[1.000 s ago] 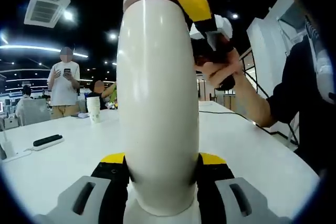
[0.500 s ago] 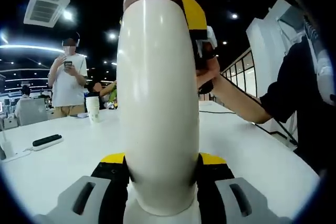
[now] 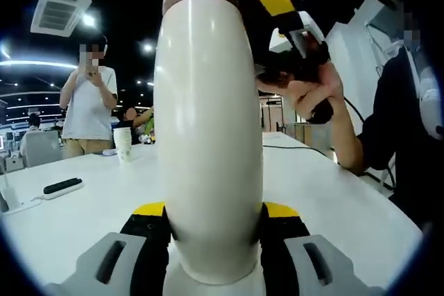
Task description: Grasp the water cup twist off the cup lid place the cup lid on the table
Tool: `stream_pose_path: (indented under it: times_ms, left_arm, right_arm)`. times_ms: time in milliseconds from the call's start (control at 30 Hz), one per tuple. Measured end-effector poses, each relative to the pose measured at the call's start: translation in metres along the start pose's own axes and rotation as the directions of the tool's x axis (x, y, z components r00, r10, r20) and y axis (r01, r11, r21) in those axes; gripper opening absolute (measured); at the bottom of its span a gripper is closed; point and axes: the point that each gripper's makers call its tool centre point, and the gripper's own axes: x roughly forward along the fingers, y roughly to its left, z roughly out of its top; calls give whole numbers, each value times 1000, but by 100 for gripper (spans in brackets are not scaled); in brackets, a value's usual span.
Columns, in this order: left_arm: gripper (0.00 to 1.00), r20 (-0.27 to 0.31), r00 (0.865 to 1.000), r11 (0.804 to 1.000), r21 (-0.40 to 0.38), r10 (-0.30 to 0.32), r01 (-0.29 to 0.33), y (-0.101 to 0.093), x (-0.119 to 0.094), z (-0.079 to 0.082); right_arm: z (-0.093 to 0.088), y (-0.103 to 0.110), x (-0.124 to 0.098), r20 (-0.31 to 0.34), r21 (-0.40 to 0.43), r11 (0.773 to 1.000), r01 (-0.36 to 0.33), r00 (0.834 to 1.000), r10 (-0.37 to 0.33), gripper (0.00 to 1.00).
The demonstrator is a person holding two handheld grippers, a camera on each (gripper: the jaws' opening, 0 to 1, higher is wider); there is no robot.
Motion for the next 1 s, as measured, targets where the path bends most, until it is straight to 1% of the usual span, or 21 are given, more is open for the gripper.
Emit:
stream_pose_path:
  times_ms: [33,200,267,333,433,500,533,633,667,700,767,833,900,967,1000]
  left_arm:
    - [52,-1,1000,1000,1,0,0,0,0,0]
    - [52,-2,1000,1000,2,1,-1,0,0,0]
    - [52,-3,1000,1000,3,1,-1,0,0,0]
    - [52,-4,1000,1000,3,1,-1,0,0,-1]
    - [52,-5,1000,1000,3,0,0,1,0,-1]
    - [52,-5,1000,1000,4,0,0,1,0,-1]
    - [52,-5,1000,1000,4,0,0,1,1,-1]
    - [52,-6,1000,1000,4,-1,1,1,1,-1]
    - [52,-6,1000,1000,3,0,0,1,1,-1]
    - [52,-7,1000,1000,2,0,0,1,1,-1]
    - [52,-7,1000,1000,0,0,0,1,1,-1]
    - [52,-7,1000,1000,-2,0,0,1,1,-1]
    - [52,-7,1000,1000,-2,0,0,1,1,-1]
    - [52,-7,1000,1000,2,-1,1,1,2,-1]
    - [52,-7,1000,1000,4,-2,2,1,2,-1]
  right_arm:
    - [-3,-1,2,-17,-15,1000,8,1000,-8,55]
    - [-6,-2,7,-28,-14,1000,20,999,-21,52]
    - [-5,-2,8,-26,-35,999,15,1000,-16,50]
    - [-4,-5,9,-25,-19,1000,20,999,-20,47]
    - [-5,-6,10,-31,5,1000,1,1000,-1,47]
    - [-5,-5,9,-32,1,1000,-19,999,19,46]
    - [-5,-4,9,-30,-4,999,-42,999,41,46]
    - [-6,0,10,-25,25,991,-131,991,132,46]
    - [-6,3,11,-24,25,983,-184,983,184,46]
    - [-7,4,11,-25,40,974,-222,975,223,46]
    - [-7,7,12,-23,73,951,-302,952,304,46]
    - [-8,9,13,-11,90,918,-386,921,388,46]
    - [-8,11,11,2,84,883,-462,886,464,46]
    - [-8,12,9,12,91,850,-519,854,520,46]
    - [-8,12,9,16,93,841,-533,845,534,46]
